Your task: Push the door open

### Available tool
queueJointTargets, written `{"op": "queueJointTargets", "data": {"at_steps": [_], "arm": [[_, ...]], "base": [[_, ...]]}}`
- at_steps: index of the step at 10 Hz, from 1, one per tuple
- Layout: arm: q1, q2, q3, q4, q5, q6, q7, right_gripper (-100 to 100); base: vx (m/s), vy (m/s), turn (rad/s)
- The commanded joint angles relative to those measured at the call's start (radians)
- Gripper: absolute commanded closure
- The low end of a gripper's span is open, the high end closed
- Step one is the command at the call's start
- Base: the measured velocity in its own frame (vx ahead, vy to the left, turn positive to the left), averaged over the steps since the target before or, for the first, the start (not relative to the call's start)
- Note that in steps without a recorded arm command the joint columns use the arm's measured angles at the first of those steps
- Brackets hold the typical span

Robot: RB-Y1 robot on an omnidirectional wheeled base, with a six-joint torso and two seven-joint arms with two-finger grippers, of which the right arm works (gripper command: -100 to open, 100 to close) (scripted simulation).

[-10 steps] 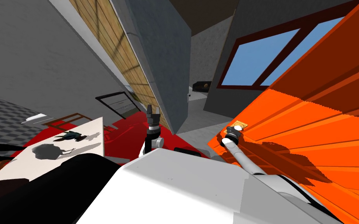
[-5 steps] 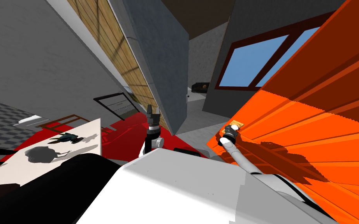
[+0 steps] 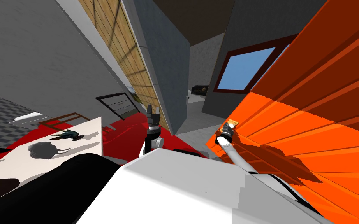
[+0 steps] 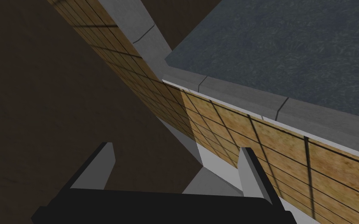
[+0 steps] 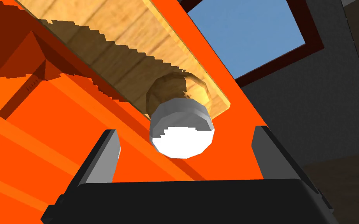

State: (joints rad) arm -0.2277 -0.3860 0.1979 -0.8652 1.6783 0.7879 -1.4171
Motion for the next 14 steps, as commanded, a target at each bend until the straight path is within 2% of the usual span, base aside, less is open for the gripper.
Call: {"op": "queueJointTargets", "data": {"at_steps": [1,2,4,5,6,7,9,10,12,13,14], "arm": [[0.003,0.018,-0.005,-0.012,0.002,0.009,-0.05,-100],[0.003,0.018,-0.005,-0.012,0.002,0.009,-0.056,-100],[0.008,0.051,-0.016,-0.04,0.002,0.022,-0.119,-100],[0.008,0.051,-0.016,-0.04,0.002,0.022,-0.136,-100],[0.011,0.068,-0.022,-0.054,0.002,0.029,-0.173,-100],[0.011,0.068,-0.022,-0.054,0.002,0.029,-0.177,-100],[0.016,0.102,-0.033,-0.084,0.003,0.043,-0.243,-100],[0.016,0.102,-0.033,-0.084,0.003,0.043,-0.258,-100],[0.022,0.135,-0.045,-0.112,0.003,0.056,-0.323,-100],[0.022,0.135,-0.045,-0.112,0.003,0.056,-0.339,-100],[0.024,0.151,-0.05,-0.126,0.003,0.062,-0.376,-100]], "base": [[-0.031,-0.009,0.003],[-0.02,-0.009,0.002],[-0.034,-0.015,0.006],[-0.039,-0.006,0.004],[-0.039,0.0,0.0],[-0.036,-0.002,0.002],[-0.046,-0.007,0.006],[-0.041,-0.01,0.002],[-0.048,-0.007,0.005],[-0.04,-0.011,0.003],[-0.033,-0.012,0.002]]}}
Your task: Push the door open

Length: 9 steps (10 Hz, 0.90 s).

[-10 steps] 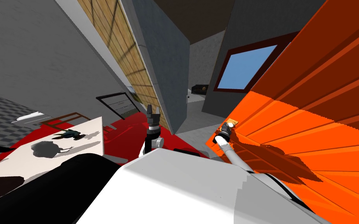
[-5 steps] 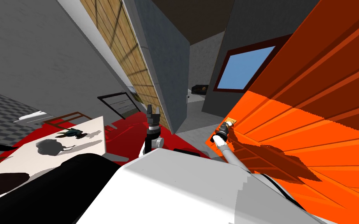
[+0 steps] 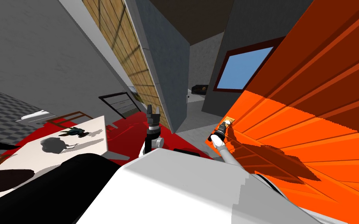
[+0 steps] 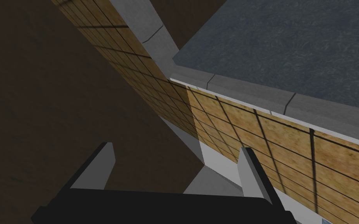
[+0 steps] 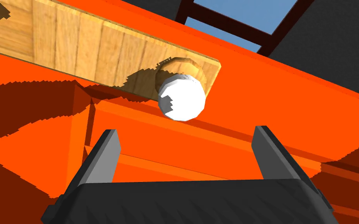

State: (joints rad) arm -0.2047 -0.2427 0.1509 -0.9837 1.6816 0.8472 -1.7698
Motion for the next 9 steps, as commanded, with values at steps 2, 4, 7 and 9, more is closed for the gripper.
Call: {"op": "queueJointTargets", "data": {"at_steps": [2,4,7,9], "arm": [[0.004,0.023,-0.009,-0.021,0.0,0.009,-0.063,-100],[0.008,0.051,-0.018,-0.045,0.0,0.021,-0.121,-100],[0.012,0.074,-0.026,-0.065,0.0,0.03,-0.178,-100],[0.016,0.097,-0.034,-0.085,0.001,0.039,-0.224,-100]], "base": [[-0.042,-0.01,0.005],[-0.036,-0.005,0.004],[-0.035,-0.007,0.003],[-0.045,-0.01,0.005]]}}
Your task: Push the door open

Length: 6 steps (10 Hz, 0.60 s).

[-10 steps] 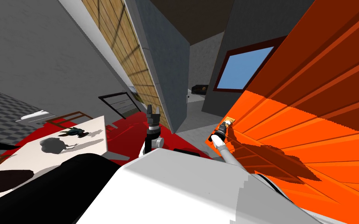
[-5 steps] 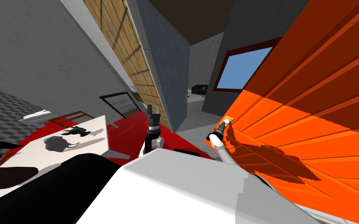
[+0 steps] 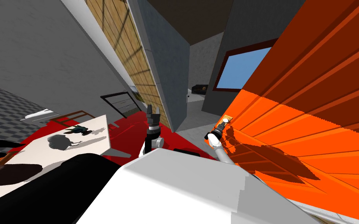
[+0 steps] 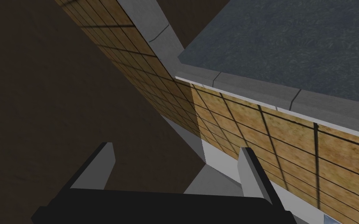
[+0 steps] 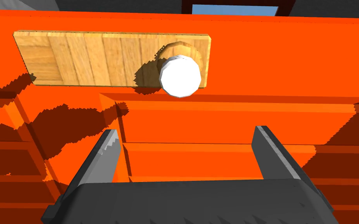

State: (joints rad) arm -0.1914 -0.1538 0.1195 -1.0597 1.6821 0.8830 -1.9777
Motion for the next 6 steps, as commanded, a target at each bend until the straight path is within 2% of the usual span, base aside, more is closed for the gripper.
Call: {"op": "queueJointTargets", "data": {"at_steps": [1,3,6], "arm": [[0.0,0.0,0.0,0.0,0.0,0.0,0.0,-100],[-0.001,-0.006,-0.005,0.002,-0.003,-0.004,-0.008,-100],[-0.004,-0.018,-0.011,0.007,-0.009,-0.01,-0.014,-100]], "base": [[-0.024,-0.005,0.002],[0.111,-0.11,0.011],[0.196,-0.16,0.015]]}}
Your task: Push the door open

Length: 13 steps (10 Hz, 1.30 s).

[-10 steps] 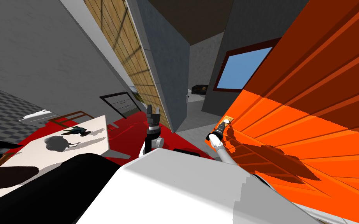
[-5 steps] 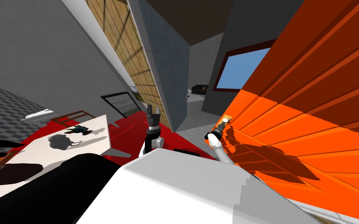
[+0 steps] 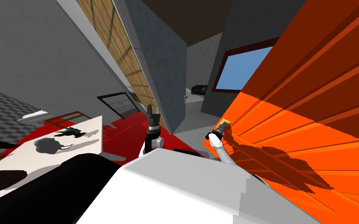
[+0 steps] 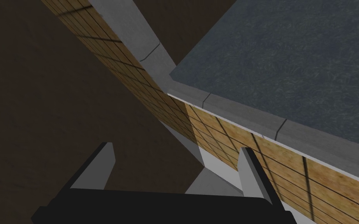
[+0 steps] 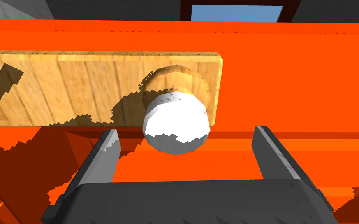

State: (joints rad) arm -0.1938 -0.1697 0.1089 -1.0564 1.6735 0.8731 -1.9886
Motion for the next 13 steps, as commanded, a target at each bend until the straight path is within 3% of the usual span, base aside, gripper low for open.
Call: {"op": "queueJointTargets", "data": {"at_steps": [1,2,3,8,13], "arm": [[-0.002,-0.005,-0.002,0.005,-0.002,-0.002,-0.004,-100],[-0.001,-0.003,-0.001,0.002,-0.001,-0.001,-0.002,-100],[-0.001,-0.003,-0.001,0.002,-0.001,-0.001,-0.002,100],[-0.001,-0.003,-0.001,0.002,-0.001,-0.001,-0.002,100],[0.001,-0.012,-0.037,0.015,-0.018,0.024,-0.003,100]], "base": [[0.158,-0.162,0.016],[0.066,-0.068,0.01],[0.0,0.0,0.0],[-0.016,0.015,-0.001],[0.148,-0.051,-0.031]]}}
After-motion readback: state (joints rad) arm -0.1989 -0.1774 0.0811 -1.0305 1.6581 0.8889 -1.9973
